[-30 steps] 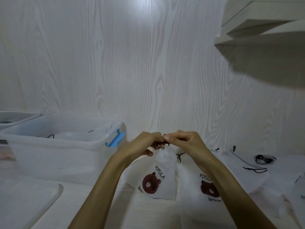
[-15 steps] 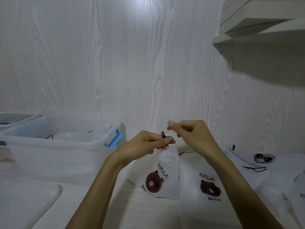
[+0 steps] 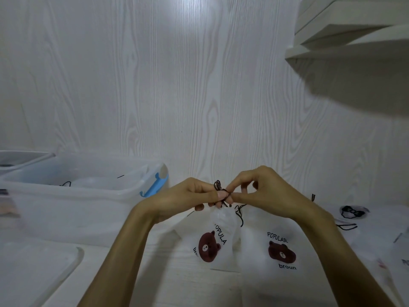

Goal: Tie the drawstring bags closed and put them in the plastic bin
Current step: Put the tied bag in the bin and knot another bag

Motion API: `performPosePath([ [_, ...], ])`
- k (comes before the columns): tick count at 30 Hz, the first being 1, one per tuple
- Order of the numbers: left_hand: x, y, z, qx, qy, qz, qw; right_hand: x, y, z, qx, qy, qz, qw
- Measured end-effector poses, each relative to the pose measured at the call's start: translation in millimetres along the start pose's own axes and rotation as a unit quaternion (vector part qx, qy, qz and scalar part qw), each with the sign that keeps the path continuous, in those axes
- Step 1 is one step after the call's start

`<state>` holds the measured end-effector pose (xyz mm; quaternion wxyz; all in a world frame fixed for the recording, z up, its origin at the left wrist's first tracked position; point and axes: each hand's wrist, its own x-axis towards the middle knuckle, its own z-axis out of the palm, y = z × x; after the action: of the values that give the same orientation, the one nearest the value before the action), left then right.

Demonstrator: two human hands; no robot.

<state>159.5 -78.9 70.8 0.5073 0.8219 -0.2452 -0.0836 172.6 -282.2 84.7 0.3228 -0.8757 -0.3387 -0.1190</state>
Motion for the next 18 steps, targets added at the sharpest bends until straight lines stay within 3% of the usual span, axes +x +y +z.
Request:
performPosePath([
  [8, 5.2, -6.1, -2.6, -0.087, 0.075, -0.037, 0.993, -3.8, 7.7, -8.5, 0.095, -0.008, 0.053, 0.994],
  [15, 15.7, -8.8, 8.1, -0.264, 0.167, -0.074, 0.947, 0.1, -4.7, -4.8, 0.089, 0.094, 0.048, 0.990],
  [18, 16.6, -7.1, 11.1, -0.316, 0.190, -0.068, 0.927, -2.7, -14.3, -10.7, 0.061, 0.066, 0.043, 0.995],
])
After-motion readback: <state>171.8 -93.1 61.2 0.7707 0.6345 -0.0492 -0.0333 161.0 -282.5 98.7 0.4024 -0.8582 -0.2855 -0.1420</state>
